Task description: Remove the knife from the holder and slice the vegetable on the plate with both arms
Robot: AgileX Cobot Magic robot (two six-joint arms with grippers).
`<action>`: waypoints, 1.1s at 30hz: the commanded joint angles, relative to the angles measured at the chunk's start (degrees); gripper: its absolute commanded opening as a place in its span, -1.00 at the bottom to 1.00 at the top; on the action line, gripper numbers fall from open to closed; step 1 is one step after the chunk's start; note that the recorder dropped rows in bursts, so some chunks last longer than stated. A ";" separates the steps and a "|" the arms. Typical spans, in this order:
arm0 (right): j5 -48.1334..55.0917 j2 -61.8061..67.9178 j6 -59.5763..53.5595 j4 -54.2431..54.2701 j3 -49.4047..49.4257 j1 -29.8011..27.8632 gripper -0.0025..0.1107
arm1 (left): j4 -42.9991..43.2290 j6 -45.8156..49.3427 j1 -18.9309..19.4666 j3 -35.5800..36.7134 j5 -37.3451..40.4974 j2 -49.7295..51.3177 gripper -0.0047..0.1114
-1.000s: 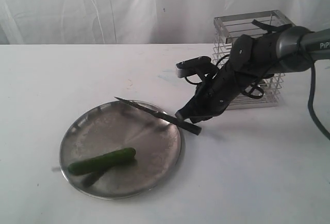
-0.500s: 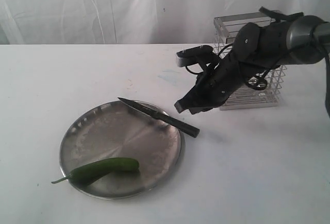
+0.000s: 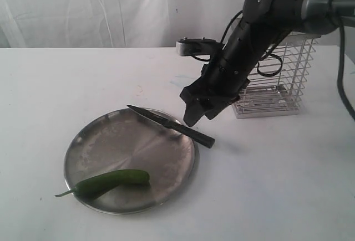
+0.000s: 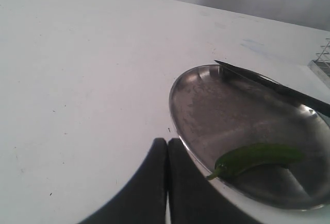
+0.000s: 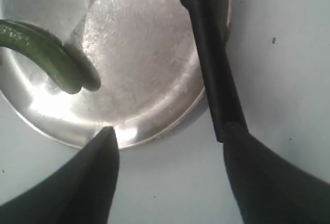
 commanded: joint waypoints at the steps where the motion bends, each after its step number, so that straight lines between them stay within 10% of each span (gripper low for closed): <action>1: 1.17 1.55 4.35 -0.54 -3.85 -3.42 0.04 | -0.56 -0.04 -0.15 0.29 0.01 -0.25 -0.92; 10: 0.87 2.40 3.30 0.27 -3.89 -11.69 0.04 | -0.56 -0.15 -0.15 0.29 0.01 -0.25 -0.92; 33: 5.15 7.61 -10.26 11.66 -1.03 -9.04 0.04 | -0.56 -0.15 -0.15 0.29 0.01 -0.25 -0.92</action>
